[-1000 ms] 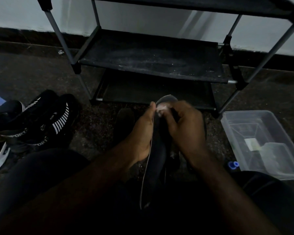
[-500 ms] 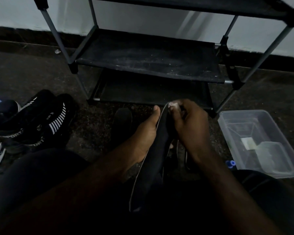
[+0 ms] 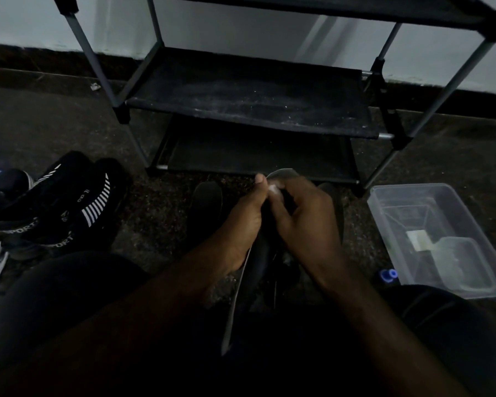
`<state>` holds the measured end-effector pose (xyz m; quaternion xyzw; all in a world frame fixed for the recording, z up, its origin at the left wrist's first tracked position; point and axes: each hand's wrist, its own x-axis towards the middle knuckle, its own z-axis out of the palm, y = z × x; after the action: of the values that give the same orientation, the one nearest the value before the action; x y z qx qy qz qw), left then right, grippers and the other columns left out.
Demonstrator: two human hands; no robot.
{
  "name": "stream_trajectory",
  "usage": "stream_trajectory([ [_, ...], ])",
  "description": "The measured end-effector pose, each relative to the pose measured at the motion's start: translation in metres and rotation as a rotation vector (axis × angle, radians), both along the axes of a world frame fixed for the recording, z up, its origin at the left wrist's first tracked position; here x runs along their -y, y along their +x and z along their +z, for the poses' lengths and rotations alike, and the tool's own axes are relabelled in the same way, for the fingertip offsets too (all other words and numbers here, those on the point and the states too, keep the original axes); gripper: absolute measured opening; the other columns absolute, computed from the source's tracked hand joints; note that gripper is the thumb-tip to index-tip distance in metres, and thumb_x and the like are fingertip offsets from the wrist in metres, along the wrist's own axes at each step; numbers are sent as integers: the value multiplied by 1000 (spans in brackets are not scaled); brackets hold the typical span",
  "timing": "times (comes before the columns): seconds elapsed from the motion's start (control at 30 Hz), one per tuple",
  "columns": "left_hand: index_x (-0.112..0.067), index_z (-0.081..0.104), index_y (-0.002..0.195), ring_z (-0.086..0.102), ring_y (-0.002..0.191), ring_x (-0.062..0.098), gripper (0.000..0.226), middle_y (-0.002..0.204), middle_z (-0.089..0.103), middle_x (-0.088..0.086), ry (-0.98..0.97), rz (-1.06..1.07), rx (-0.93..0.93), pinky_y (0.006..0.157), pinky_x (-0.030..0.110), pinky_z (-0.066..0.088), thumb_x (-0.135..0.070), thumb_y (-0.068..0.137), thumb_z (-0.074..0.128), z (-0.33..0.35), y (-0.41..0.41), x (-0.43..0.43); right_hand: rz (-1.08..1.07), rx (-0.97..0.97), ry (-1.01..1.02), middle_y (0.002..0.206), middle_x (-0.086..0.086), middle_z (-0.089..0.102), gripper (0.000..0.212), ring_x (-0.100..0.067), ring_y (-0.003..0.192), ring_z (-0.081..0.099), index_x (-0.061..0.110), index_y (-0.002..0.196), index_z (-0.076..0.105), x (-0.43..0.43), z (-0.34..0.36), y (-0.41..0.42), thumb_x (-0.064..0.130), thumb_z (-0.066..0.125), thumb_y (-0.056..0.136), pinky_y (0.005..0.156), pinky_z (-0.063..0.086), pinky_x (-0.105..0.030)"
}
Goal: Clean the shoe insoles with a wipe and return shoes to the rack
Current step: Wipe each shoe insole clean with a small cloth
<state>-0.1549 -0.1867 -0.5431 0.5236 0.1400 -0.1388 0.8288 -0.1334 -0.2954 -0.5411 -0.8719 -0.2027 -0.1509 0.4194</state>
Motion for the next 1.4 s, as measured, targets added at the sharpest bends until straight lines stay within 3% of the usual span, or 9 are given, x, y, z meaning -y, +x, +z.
stream_trajectory([
  [0.2,-19,69,93,64,54,18,60,68,71,4,156,7,6,55,32,51,-59,96,24,2,2,6,-218,-10,-68,90,0,67,16,-16,81,62,13,97,68,19,-3,27,27,60,94,72,52,-38],
  [0.27,-22,73,87,66,61,21,62,73,72,7,162,8,9,57,32,52,-60,96,24,1,1,6,-175,-5,-45,90,2,66,11,-13,81,61,14,97,69,13,-1,18,23,62,94,73,50,-30],
  [0.37,-16,69,108,71,79,18,64,88,74,6,52,-5,11,65,31,54,-61,96,25,-3,1,1,9,18,-16,95,3,68,11,-7,87,61,14,100,71,3,2,2,16,64,93,77,47,-20],
  [0.57,-12,68,108,63,55,19,69,76,71,10,231,-39,69,53,29,52,-62,95,21,-4,4,3,-169,-63,110,94,2,69,19,-13,86,66,18,100,71,22,-4,29,30,58,93,77,54,-43],
  [0.73,-10,67,112,71,88,21,64,97,73,12,117,15,85,73,32,56,-54,99,22,-4,4,0,61,7,67,97,4,68,12,-4,91,62,16,101,71,4,2,2,13,63,94,79,48,-17],
  [0.9,-14,67,96,64,53,15,67,64,69,0,284,-30,97,55,29,49,-60,96,19,-2,5,1,-163,-54,53,95,0,67,14,-14,86,64,15,103,71,18,-4,25,20,62,94,76,51,-32],
  [1.13,-11,72,100,70,98,19,68,101,75,10,182,91,13,82,26,55,-58,98,22,-1,8,-7,130,-55,91,93,6,72,10,-2,87,64,15,97,74,-1,-4,-1,12,67,90,78,50,-17],
  [1.27,-8,68,114,69,101,24,71,111,71,16,41,146,-50,90,35,53,-66,93,32,3,12,-15,46,-363,466,89,0,75,12,-9,84,71,8,100,74,11,6,10,9,68,90,76,56,-24],
  [1.4,-7,70,96,70,75,18,56,86,73,10,-151,160,12,67,26,55,-55,95,41,9,11,-19,-13,-479,638,89,-10,75,12,-14,79,71,2,101,71,21,11,14,6,66,91,72,55,-22],
])
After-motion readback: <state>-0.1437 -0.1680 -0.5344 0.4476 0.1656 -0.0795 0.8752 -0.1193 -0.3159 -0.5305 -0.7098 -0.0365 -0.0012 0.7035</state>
